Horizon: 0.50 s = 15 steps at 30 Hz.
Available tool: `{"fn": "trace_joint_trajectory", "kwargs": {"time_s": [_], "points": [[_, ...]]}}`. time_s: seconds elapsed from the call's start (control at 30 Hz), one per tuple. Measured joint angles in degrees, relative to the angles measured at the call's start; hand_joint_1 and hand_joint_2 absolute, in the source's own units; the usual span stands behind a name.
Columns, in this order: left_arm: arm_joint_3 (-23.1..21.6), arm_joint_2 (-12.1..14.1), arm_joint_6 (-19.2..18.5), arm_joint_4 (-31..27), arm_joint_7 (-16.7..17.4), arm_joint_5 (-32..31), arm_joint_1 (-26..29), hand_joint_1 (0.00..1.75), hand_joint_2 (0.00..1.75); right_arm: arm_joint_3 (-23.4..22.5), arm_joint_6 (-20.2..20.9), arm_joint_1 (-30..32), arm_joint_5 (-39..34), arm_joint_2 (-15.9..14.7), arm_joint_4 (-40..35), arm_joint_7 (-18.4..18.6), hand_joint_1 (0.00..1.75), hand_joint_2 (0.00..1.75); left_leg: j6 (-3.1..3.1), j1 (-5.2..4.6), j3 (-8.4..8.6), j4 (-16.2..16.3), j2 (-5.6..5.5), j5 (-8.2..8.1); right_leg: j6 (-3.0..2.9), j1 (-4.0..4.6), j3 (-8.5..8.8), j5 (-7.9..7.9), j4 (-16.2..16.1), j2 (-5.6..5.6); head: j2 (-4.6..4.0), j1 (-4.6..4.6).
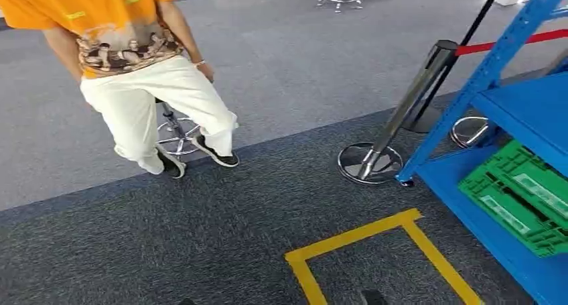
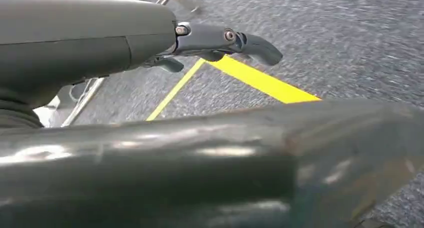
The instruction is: Take the parts from the cabinet and place them on the table.
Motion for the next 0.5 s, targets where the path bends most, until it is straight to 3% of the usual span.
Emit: {"fn": "trace_joint_trajectory", "kwargs": {"time_s": [0.03, 0.07, 0.1, 0.13, 0.17, 0.27, 0.3, 0.33, 0.37, 0.43, 0.47, 0.5], "points": [[0.0, 0.0, 0.0, 0.0, 0.0, 0.0, 0.0, 0.0, 0.0, 0.0, 0.0, 0.1, 0.0, 0.0, 0.0, 0.2, 0.0, 0.0, 0.08, 0.1, 0.62, -2.1, -0.04, 2.07, 0.01, -0.01, 0.13, -0.01, 0.0, 0.76, 0.0, -0.02], [0.0, 0.1, 0.0, 0.0, 0.0, 0.0, -0.1, 0.0, 0.0, 0.0, 0.0, 0.1, 0.0, 0.0, 0.0, 0.3, 0.0, 0.0, 0.2, 0.25, 2.38, -6.6, -0.34, 5.21, 0.06, -0.03, 0.33, -0.04, 0.0, 1.66, 0.0, -0.02], [0.0, 0.1, 0.0, 0.0, 0.0, -0.1, -0.1, 0.0, 0.0, 0.0, 0.0, 0.1, 0.0, 0.0, 0.0, 0.3, 0.0, 0.0, 0.23, 0.45, 4.36, -11.5, -1.49, 8.0, 0.13, -0.08, 0.51, -0.08, 0.0, 2.39, 0.0, 0.0], [0.0, 0.2, 0.0, 0.0, 0.0, -0.1, -0.1, 0.0, 0.0, 0.0, 0.0, 0.1, 0.0, 0.0, 0.0, 0.3, 0.0, 0.0, 0.18, 0.85, 5.61, -15.1, -4.57, 9.25, 0.34, -0.16, 0.38, -0.12, 0.0, 2.94, 0.0, -0.04], [0.0, 0.1, 0.0, 0.0, 0.1, -0.1, 0.0, 0.0, 0.0, 0.0, 0.0, -0.1, 0.0, 0.0, 0.0, 0.5, 0.0, 0.0, 0.26, 1.0, 6.36, -16.8, -5.31, 8.7, 0.75, 0.23, 0.04, -0.23, 0.6, 3.81, 0.0, 0.02], [0.1, 0.1, -0.1, 0.0, 0.2, -0.1, -0.1, 0.0, 0.0, 0.0, 0.0, 0.2, 0.0, 0.0, 0.0, 0.7, 0.0, 0.0, 1.13, 0.47, 6.34, -16.9, -3.98, 8.44, 2.04, -0.36, -0.59, 0.51, -0.1, 5.3, 0.0, 0.0], [0.1, 0.1, -0.1, 0.0, 0.2, -0.2, -0.1, 0.0, 0.0, 0.0, 0.0, 0.3, -0.1, 0.0, 0.0, 0.8, 0.0, 0.0, 1.72, 0.83, 6.41, -17.6, -3.19, 8.82, 2.36, -0.37, -1.25, 0.32, 0.1, 5.63, 0.0, 0.02], [0.1, 0.2, -0.1, 0.0, 0.2, -0.2, -0.3, 0.0, 0.0, -0.1, 0.0, 0.3, -0.1, 0.0, 0.0, 0.9, 0.0, 0.0, 2.05, 0.77, 6.6, -17.8, -2.47, 8.99, 2.41, -0.16, -1.78, -0.67, 1.2, 2.43, 0.0, 0.11], [0.2, 0.1, -0.1, 0.0, 0.2, -0.2, -0.3, 0.0, 0.0, -0.2, 0.0, 0.3, -0.2, 0.0, 0.0, 0.9, 0.0, 0.0, 2.53, 0.65, 6.58, -17.9, -1.91, 9.0, 2.61, -0.05, -3.19, -2.62, 4.3, 0.14, 0.0, 0.59], [0.2, 0.1, -0.1, 0.0, 0.2, -0.2, -0.1, 0.0, 0.0, -0.3, 0.0, 0.0, -0.3, 0.0, 0.0, 1.0, 0.0, 0.0, 2.79, 0.33, 6.55, -17.9, -0.06, 8.85, 2.9, -0.15, -7.27, -6.56, 12.8, -1.15, 0.0, 0.61], [0.2, 0.2, -0.1, 0.0, 0.2, -0.2, 0.0, 0.0, 0.0, -0.3, 0.0, 0.0, -0.5, 0.0, 0.0, 1.1, 0.0, 0.0, 2.89, 0.22, 6.54, -17.8, 0.98, 8.78, 3.07, -0.24, -9.15, -7.78, 16.7, -1.39, 0.0, 0.52], [0.2, 0.2, -0.2, 0.0, 0.2, -0.3, 0.0, 0.0, 0.0, -0.3, 0.0, 0.1, -0.5, 0.0, 0.0, 1.3, 0.0, 0.0, 2.91, 0.19, 6.57, -17.8, 1.7, 8.74, 3.15, -0.28, -9.54, -7.5, 17.5, -1.53, 0.0, 0.61]]}}
